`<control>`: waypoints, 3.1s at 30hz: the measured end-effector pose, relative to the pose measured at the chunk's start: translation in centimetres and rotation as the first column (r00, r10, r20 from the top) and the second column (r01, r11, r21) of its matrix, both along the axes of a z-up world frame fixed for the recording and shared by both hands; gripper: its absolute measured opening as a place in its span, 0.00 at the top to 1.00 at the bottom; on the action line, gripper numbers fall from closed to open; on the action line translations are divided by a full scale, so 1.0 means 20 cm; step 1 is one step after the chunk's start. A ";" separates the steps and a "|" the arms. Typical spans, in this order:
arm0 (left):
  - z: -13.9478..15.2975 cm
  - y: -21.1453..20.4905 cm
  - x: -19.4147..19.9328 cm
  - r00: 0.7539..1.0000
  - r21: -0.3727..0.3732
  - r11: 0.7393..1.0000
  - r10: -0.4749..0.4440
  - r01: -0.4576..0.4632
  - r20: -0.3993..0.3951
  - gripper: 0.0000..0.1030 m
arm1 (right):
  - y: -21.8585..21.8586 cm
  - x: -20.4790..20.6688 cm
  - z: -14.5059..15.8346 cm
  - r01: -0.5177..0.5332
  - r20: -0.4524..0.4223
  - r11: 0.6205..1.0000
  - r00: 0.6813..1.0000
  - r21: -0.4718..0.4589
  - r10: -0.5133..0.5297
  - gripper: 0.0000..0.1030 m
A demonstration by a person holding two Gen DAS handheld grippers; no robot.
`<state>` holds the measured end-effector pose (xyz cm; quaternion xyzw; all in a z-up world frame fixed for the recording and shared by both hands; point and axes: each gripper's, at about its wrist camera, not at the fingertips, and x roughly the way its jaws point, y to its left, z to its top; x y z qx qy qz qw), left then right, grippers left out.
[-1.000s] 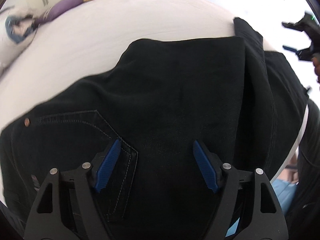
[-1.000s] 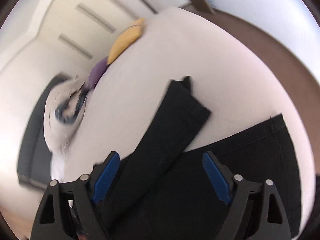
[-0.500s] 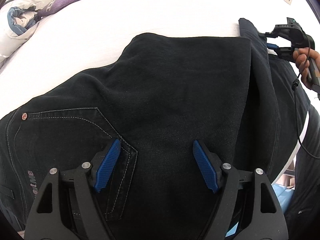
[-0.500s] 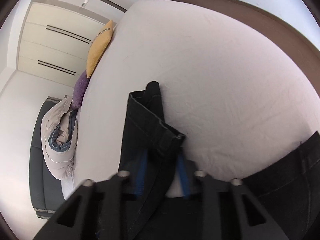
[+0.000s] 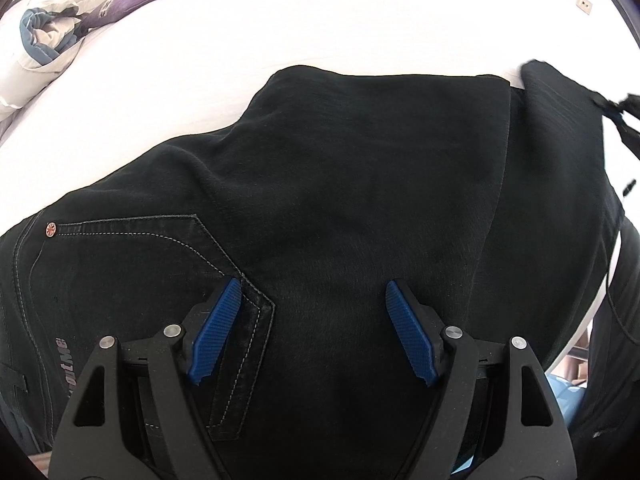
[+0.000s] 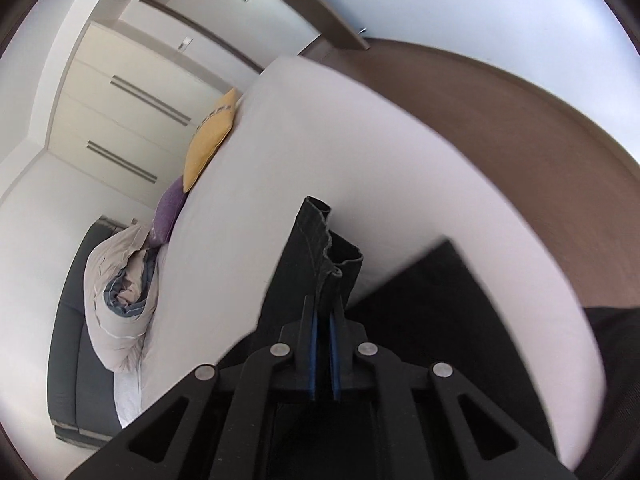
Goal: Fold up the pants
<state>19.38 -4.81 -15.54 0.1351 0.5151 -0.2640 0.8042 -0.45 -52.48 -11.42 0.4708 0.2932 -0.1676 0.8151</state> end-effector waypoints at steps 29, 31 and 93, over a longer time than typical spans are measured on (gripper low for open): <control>-0.01 -0.11 0.01 1.000 0.046 0.999 0.013 -0.013 -0.001 0.26 | 0.13 -0.64 -0.35 0.138 -0.147 0.987 0.981 0.085 -0.124 0.94; -0.01 -0.11 0.00 1.000 0.049 0.999 0.016 -0.016 0.006 0.26 | 0.14 -0.61 -0.32 0.095 -0.157 0.996 0.983 0.000 -0.094 0.94; 0.15 -0.26 -0.60 0.997 -0.049 0.999 -0.005 0.009 0.078 0.24 | 0.05 -0.56 -0.01 -0.115 -0.049 0.993 0.992 -0.021 0.114 0.75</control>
